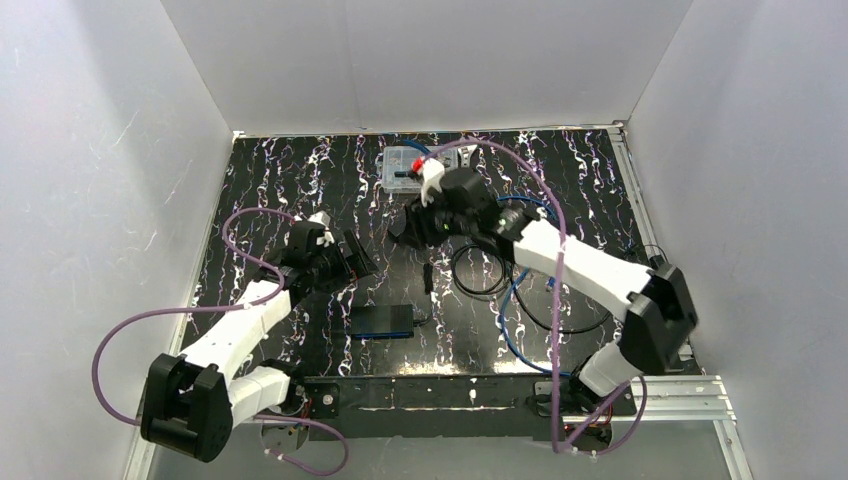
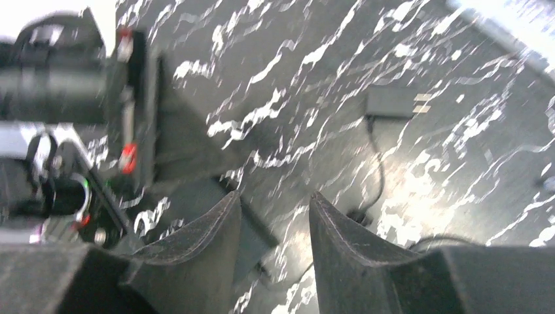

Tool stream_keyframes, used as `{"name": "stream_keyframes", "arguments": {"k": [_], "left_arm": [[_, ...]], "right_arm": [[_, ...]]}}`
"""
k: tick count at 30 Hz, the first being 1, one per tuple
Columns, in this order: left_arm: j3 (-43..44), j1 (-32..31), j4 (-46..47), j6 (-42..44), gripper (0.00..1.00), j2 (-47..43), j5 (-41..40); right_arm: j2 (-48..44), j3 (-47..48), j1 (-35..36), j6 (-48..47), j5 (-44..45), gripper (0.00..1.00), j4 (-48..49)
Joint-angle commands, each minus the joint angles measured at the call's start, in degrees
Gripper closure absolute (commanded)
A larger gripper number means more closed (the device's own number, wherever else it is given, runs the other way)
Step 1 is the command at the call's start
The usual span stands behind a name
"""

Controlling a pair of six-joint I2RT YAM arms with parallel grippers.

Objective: Insert the plug into the switch port
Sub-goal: Adjust the switch port at the center of the board.

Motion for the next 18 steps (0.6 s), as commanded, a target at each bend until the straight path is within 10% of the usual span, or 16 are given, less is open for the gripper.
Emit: {"name": "stream_keyframes", "arguments": {"k": [1,18], "left_arm": [[-1.5,0.3,4.8,-0.9,0.02,2.7,1.9],[-7.7,0.4,10.7,-2.4,0.02,8.1,7.8]], "right_arm": [[-6.4,-13.1,5.2,1.0,0.2,0.5,-0.1],[-11.2,-31.0,21.6,6.6,-3.0,0.56,4.4]]}}
